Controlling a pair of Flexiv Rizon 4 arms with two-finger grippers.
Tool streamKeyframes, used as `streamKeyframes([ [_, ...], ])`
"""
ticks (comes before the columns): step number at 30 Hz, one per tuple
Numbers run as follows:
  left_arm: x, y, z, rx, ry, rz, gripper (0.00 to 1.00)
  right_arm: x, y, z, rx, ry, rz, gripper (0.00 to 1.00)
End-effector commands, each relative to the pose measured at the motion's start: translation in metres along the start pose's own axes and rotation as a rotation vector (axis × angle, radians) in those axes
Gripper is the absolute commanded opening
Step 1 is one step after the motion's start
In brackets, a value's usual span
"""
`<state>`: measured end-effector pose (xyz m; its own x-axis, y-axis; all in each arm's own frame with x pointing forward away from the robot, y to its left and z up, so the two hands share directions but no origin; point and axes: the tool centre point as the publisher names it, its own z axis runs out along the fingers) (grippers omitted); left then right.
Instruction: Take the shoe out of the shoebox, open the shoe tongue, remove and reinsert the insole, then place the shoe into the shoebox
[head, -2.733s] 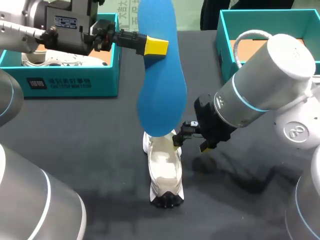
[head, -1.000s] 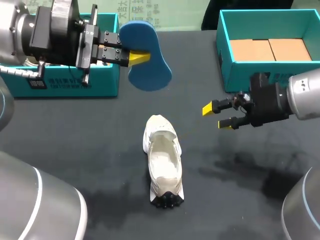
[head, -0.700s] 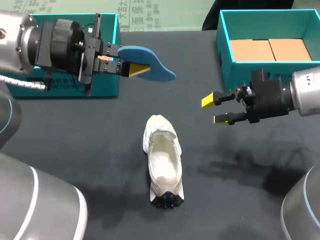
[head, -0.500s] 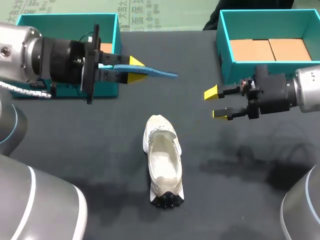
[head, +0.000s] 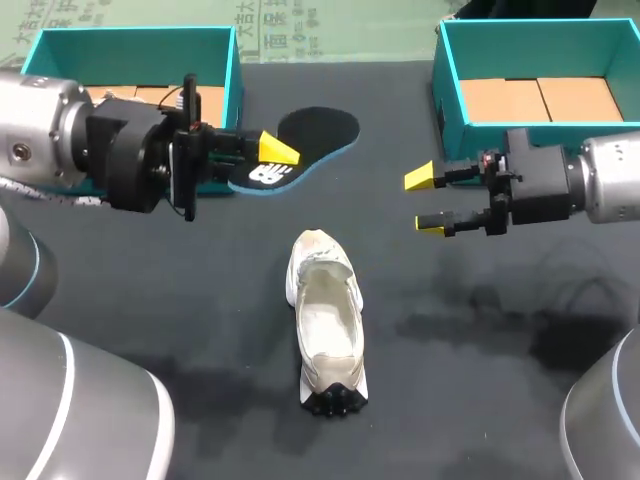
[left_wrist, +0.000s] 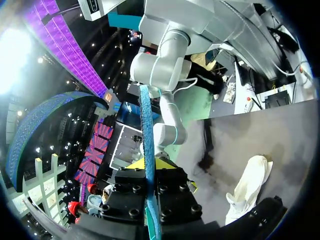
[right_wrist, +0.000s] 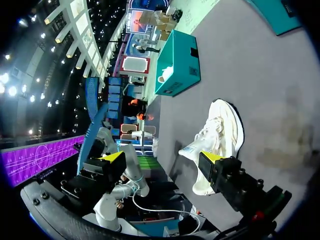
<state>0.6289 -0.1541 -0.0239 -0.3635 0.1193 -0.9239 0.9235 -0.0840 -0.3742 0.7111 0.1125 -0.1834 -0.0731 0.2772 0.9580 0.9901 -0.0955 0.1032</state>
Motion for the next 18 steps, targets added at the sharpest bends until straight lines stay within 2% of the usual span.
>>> streamKeyframes([
  [1, 0.011, 0.007, 0.003, -0.027, 0.009, 0.088, 0.00, 0.000, 0.000, 0.002, 0.000, -0.003, 0.001, 1.00],
  [4, 0.026, 0.017, 0.002, -0.016, 0.006, 0.195, 0.00, 0.003, 0.003, 0.005, 0.009, 0.029, 0.022, 1.00],
  [5, 0.030, 0.020, 0.002, 0.012, -0.008, 0.217, 0.00, 0.003, 0.004, 0.005, 0.010, 0.038, 0.030, 1.00],
  [6, 0.036, 0.024, 0.002, -0.015, 0.018, 0.265, 0.00, 0.004, 0.004, 0.004, 0.006, 0.041, 0.038, 1.00],
  [10, 0.050, 0.035, 0.004, -0.017, 0.011, 0.318, 0.00, 0.011, 0.006, 0.001, 0.000, 0.081, 0.066, 1.00],
  [11, 0.054, 0.039, 0.004, -0.044, 0.026, 0.320, 0.00, 0.013, 0.006, 0.001, -0.001, 0.082, 0.066, 1.00],
  [18, 0.070, 0.045, 0.010, -0.082, 0.027, 0.391, 0.00, 0.020, 0.008, 0.004, -0.021, 0.100, 0.071, 1.00],
])
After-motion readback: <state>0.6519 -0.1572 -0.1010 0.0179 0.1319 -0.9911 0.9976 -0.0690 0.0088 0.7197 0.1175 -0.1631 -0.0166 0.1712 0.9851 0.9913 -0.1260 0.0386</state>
